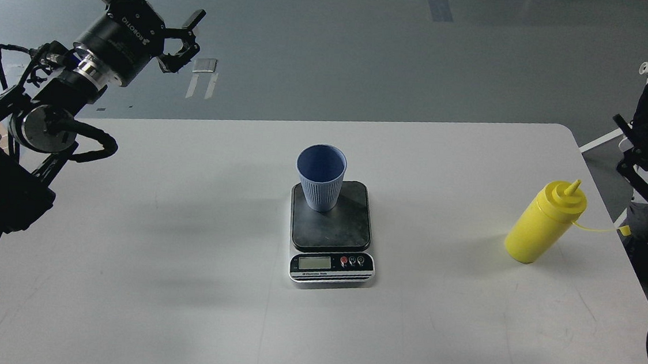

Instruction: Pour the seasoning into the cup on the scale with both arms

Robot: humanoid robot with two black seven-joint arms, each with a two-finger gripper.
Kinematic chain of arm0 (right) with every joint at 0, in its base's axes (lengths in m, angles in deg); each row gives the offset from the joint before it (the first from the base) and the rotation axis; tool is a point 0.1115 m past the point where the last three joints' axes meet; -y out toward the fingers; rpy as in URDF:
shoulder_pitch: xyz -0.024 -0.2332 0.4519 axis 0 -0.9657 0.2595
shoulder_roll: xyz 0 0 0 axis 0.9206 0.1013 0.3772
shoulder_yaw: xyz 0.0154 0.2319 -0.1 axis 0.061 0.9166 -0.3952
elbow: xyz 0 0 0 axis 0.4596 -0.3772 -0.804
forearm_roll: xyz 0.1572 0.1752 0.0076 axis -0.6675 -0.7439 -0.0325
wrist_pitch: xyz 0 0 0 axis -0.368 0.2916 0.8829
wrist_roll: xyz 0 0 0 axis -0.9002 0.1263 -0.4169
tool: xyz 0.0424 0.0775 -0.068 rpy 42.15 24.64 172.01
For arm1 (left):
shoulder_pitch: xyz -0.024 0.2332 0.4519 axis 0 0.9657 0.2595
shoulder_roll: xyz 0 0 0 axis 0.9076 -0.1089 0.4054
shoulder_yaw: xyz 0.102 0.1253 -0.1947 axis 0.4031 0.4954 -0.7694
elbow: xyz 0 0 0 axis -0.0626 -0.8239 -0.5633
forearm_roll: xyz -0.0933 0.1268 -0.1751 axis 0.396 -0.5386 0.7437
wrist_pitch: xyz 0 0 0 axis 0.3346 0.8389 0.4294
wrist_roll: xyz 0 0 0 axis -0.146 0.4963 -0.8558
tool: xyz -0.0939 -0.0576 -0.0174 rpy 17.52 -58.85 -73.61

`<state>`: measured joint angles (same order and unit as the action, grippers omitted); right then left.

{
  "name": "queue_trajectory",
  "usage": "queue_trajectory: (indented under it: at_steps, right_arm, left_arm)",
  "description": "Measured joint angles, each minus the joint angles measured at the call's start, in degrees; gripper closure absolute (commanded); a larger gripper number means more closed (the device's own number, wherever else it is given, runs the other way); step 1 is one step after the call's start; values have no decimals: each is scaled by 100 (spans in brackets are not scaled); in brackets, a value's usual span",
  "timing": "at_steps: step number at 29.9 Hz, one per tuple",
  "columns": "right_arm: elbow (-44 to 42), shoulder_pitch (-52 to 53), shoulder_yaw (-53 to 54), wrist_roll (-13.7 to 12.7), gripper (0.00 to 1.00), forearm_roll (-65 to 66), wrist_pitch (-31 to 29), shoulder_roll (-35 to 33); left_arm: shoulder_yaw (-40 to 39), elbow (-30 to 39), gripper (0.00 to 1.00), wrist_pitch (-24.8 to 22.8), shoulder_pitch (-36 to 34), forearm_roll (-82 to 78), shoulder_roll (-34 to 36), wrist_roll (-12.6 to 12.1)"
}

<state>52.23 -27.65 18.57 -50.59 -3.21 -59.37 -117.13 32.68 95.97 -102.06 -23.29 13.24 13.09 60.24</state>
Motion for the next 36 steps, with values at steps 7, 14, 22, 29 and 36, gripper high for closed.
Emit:
queue_trajectory:
  at_steps: [7,14,22,29,36]
  right_arm:
    - [-1035,2032,-1335,37,0,-82,0,-1150]
    - [-2959,4740,-3423,48,0,12,0,-890]
    - [-4721,6152,-4002,80,0,1128,0,721]
    - [-5796,6797,-4004,335,0,1713,0,1773]
    - [-5999,6933,-4004,473,0,1722,0,2014]
  left_arm:
    - [-11,-11,2,0,-107,0,37,6]
    - [-97,-19,2,0,-163,14,36,47]
    - [-107,-230,2,0,-443,22,26,11]
    - [-135,-675,2,0,-909,56,-31,6]
    - [-162,-770,2,0,-972,70,-94,-5]
